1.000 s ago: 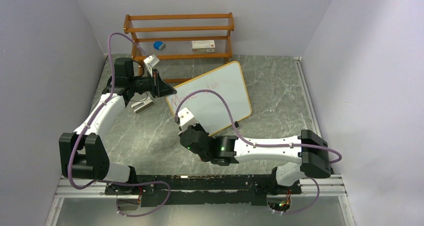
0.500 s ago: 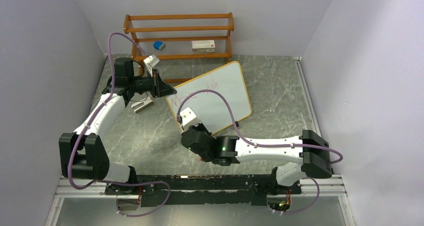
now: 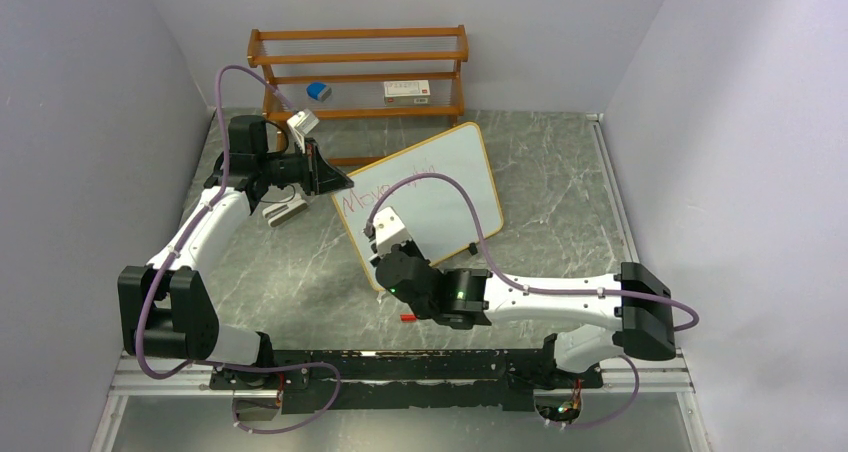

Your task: Write a sentence on the whiteboard

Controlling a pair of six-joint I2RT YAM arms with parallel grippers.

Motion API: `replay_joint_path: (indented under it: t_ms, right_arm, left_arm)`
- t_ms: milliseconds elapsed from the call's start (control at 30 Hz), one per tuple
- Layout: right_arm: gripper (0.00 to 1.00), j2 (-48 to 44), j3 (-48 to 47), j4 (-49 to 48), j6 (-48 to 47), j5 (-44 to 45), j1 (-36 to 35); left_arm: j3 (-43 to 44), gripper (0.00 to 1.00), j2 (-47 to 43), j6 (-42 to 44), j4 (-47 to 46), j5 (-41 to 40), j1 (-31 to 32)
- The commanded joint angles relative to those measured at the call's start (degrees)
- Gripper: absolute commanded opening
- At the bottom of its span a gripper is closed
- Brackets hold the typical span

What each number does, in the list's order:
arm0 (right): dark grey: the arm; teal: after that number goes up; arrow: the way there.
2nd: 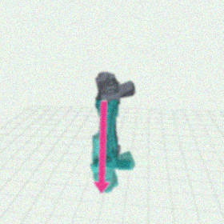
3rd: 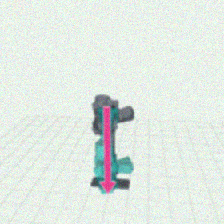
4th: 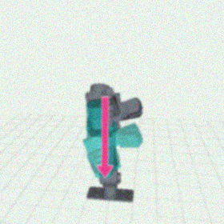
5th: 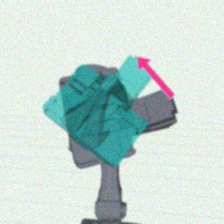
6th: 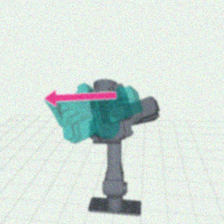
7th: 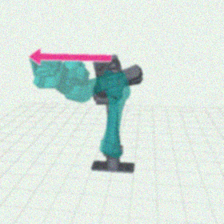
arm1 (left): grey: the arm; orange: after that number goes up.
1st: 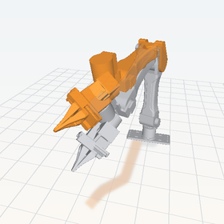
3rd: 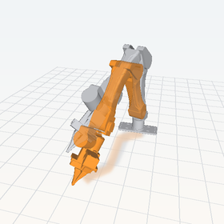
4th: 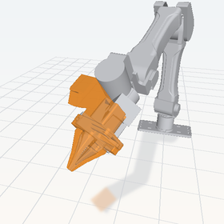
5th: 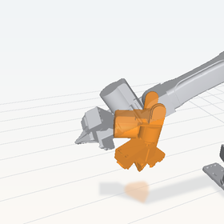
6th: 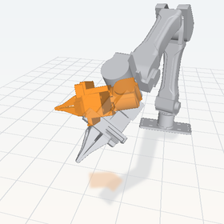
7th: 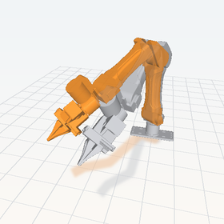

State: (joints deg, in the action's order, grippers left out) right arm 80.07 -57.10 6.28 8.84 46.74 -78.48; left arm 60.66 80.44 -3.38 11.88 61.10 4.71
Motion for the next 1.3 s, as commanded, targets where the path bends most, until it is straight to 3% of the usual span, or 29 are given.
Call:
replay_joint_path:
  t_ms: [0,400,1267]
  right_arm:
    - [0.00,-0.81,0.24,-2.40,0.06,0.09,1.34]
    - [0.00,1.36,-1.05,-3.81,-0.82,-2.27,2.42]
    - [0.00,0.87,0.41,4.88,3.59,-3.58,2.42]
  left_arm:
    - [-0.59,0.05,-1.07,2.72,0.08,-2.68,-0.14]
    - [-0.52,0.05,-0.97,2.67,0.16,-2.66,-0.14]
    - [-0.41,0.05,-0.82,2.67,0.47,-3.01,-0.14]
